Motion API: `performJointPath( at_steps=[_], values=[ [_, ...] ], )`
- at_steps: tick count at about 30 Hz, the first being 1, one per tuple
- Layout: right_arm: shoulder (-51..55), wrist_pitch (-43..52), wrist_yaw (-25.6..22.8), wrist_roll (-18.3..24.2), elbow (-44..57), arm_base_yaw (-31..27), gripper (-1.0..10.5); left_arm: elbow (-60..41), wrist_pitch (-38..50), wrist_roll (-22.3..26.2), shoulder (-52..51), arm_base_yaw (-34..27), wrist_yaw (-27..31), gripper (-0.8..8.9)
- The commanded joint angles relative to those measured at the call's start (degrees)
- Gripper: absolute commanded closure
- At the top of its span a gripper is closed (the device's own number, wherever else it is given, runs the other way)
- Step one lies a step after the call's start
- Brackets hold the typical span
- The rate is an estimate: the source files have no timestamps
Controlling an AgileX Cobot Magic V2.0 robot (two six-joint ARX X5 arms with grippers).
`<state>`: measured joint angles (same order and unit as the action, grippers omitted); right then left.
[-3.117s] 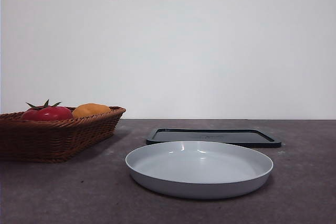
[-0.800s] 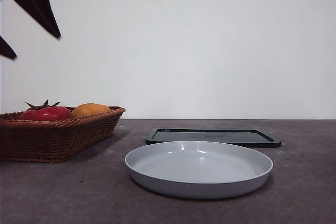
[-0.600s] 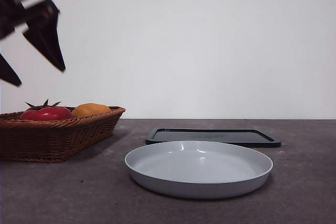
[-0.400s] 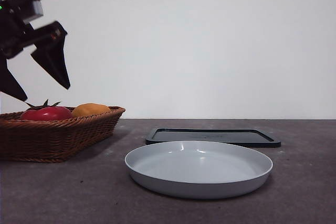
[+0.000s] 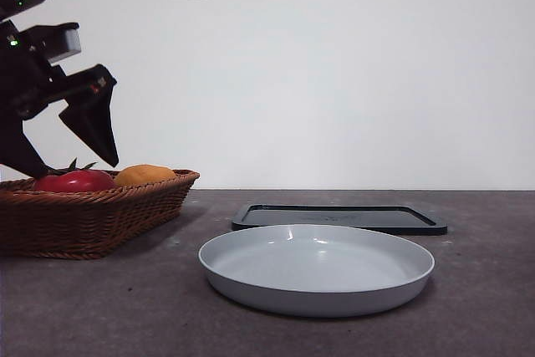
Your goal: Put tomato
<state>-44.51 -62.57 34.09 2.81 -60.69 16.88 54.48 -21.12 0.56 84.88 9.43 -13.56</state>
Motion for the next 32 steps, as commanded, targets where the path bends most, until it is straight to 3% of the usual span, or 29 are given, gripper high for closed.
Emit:
performJointPath(
  at_steps=[1, 18, 20, 24, 32],
  values=[
    [-0.39, 0.39, 0.02, 0.63, -0.94, 0.31, 5.0, 1.36, 0.42, 0.61, 1.84, 0.24, 0.09, 3.10],
    [-0.37, 0.39, 0.02, 0.63, -0.94, 0.31, 5.0, 1.36, 0.55, 1.55, 5.57, 0.35, 0.28, 3.19],
    [-0.37, 0.39, 0.02, 0.63, -0.94, 0.31, 5.0, 1.36, 0.35, 1.53, 5.57, 0.35, 0.28, 3.47],
    [-0.37, 0.39, 0.02, 0.63, -0.94, 0.31, 5.0, 1.38, -0.07, 1.36, 5.55, 0.35, 0.26, 5.11],
    [-0.37, 0.39, 0.00, 0.63, -0.94, 0.28, 5.0, 4.26, -3.30, 0.00, 3.30, 0.35, -0.59, 5.15]
  ],
)
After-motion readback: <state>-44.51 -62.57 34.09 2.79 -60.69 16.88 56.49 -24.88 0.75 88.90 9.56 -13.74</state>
